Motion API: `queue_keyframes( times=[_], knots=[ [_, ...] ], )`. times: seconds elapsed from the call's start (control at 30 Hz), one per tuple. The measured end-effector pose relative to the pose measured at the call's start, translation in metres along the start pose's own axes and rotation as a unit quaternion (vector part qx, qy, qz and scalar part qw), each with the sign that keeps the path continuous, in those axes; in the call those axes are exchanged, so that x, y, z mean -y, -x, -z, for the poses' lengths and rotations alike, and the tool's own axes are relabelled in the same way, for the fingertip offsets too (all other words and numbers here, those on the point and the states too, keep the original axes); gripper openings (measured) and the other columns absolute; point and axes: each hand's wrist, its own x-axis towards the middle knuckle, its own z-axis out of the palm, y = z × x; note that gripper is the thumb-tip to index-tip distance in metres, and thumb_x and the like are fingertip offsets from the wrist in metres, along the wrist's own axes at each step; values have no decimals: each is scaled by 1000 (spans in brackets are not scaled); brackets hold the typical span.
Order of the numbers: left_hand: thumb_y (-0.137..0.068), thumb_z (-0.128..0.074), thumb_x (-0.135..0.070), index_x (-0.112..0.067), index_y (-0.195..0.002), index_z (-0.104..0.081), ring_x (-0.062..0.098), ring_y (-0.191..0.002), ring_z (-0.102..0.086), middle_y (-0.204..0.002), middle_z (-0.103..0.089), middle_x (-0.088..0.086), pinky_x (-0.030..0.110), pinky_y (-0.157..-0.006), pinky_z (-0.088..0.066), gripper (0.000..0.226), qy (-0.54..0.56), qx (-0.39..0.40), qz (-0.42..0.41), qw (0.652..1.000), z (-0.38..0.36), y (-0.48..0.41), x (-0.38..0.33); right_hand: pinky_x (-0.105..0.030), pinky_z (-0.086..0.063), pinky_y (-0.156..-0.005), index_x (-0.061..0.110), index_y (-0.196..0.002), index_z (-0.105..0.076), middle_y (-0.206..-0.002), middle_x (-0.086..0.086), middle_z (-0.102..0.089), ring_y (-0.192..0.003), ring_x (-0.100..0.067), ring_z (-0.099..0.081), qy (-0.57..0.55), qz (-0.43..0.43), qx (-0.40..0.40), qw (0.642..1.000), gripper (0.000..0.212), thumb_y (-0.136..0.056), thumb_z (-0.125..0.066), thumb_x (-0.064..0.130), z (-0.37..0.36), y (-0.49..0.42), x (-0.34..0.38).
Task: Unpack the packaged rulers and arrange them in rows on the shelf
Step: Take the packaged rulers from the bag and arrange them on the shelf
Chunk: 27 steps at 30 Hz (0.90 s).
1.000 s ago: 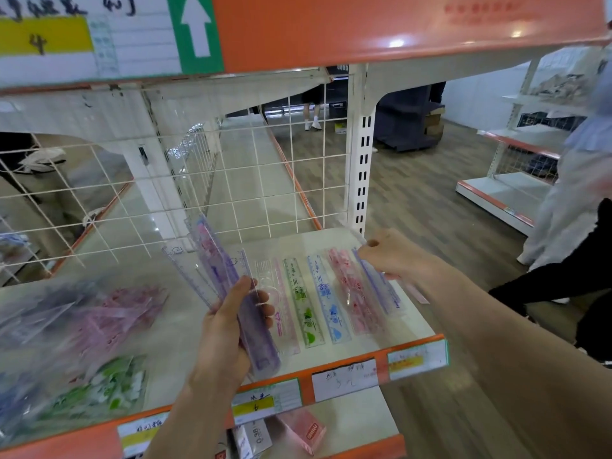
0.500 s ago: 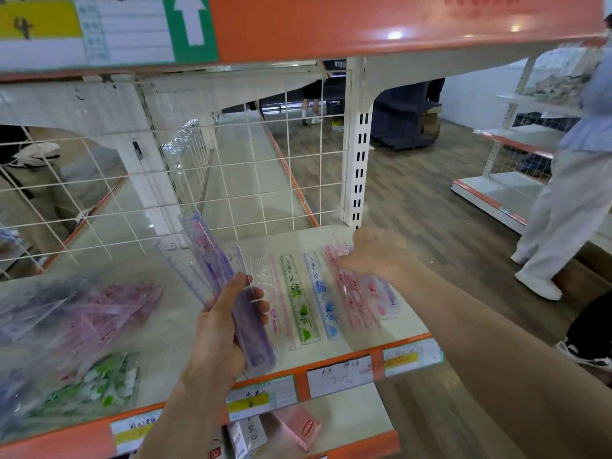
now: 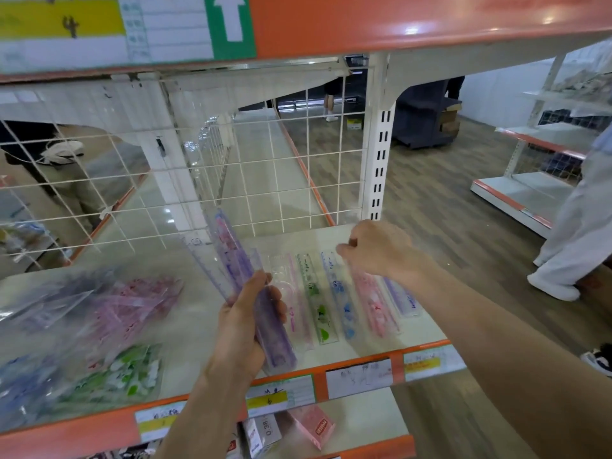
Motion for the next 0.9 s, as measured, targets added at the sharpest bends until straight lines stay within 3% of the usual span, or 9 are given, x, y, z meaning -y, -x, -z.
queue_keyframes(
  times=[0.07, 0.13, 0.23, 0.33, 0.47, 0.57, 0.73, 0.9],
  knots=[
    [-84, -62, -15, -7, -76, -60, 18, -42, -54, -58, -58, 7, 23, -39, -48, 11, 1, -7, -9, 1000, -4, 3, -1, -30, -45, -56, 5, -64, -51, -60, -11, -55, -57, -23, -57, -163, 41, 18, 986, 43, -89, -52, 40, 0, 6, 21],
    [-84, -62, -12, -4, -74, -59, 18, -42, -54, -57, -58, 7, 24, -39, -47, 13, -13, -18, -21, 1000, -8, 5, -1, -30, -51, -62, -1, -78, -63, -74, -13, -68, -65, -21, -65, -263, 60, 59, 961, 46, -88, -56, 44, -1, 13, 41],
    [-86, -62, -9, -4, -79, -59, 16, -43, -54, -57, -58, 7, 22, -40, -46, 10, -32, -27, -35, 999, -9, 6, -2, -20, -46, -56, 2, -89, -69, -86, -13, -72, -65, -9, -61, -321, 88, 113, 936, 38, -87, -62, 40, -6, 19, 63],
    [-87, -59, -8, -4, -79, -59, 16, -43, -53, -57, -57, 7, 22, -39, -44, 10, -31, -21, -38, 999, -9, 6, -2, -15, -42, -51, 8, -85, -70, -84, -12, -71, -65, -7, -58, -371, 89, 129, 915, 16, -86, -66, 24, -10, 17, 67],
    [-92, -51, -18, -4, -83, -61, 19, -49, -58, -62, -59, 8, 23, -42, -48, 20, -18, -17, -20, 999, -5, 5, -4, -18, -44, -51, 9, -87, -65, -80, -6, -73, -60, -6, -64, -472, 31, 128, 871, 11, -92, -57, 14, -7, 10, 55],
    [-90, -55, -12, -4, -81, -64, 18, -48, -60, -61, -62, 9, 24, -45, -51, 15, -20, -27, -18, 999, -5, 6, -4, -17, -45, -51, 9, -92, -63, -79, -3, -73, -59, -5, -64, -486, 12, 117, 866, 9, -93, -56, 14, -4, 8, 47],
    [-87, -61, -6, -4, -87, -68, 17, -57, -67, -69, -70, 10, 23, -49, -53, 8, -19, -33, -33, 999, -11, 6, -2, -15, -48, -54, 13, -91, -67, -73, 2, -69, -62, -3, -62, -452, 25, 173, 875, 5, -89, -64, 16, -6, 14, 48],
    [-85, -62, -10, -5, -85, -68, 17, -59, -67, -71, -69, 10, 25, -52, -55, 8, -28, -33, -30, 999, -9, 5, -3, -19, -43, -50, 9, -88, -61, -77, -3, -74, -65, -11, -67, -469, 7, 178, 865, 11, -93, -53, 13, -2, 16, 40]
  ],
)
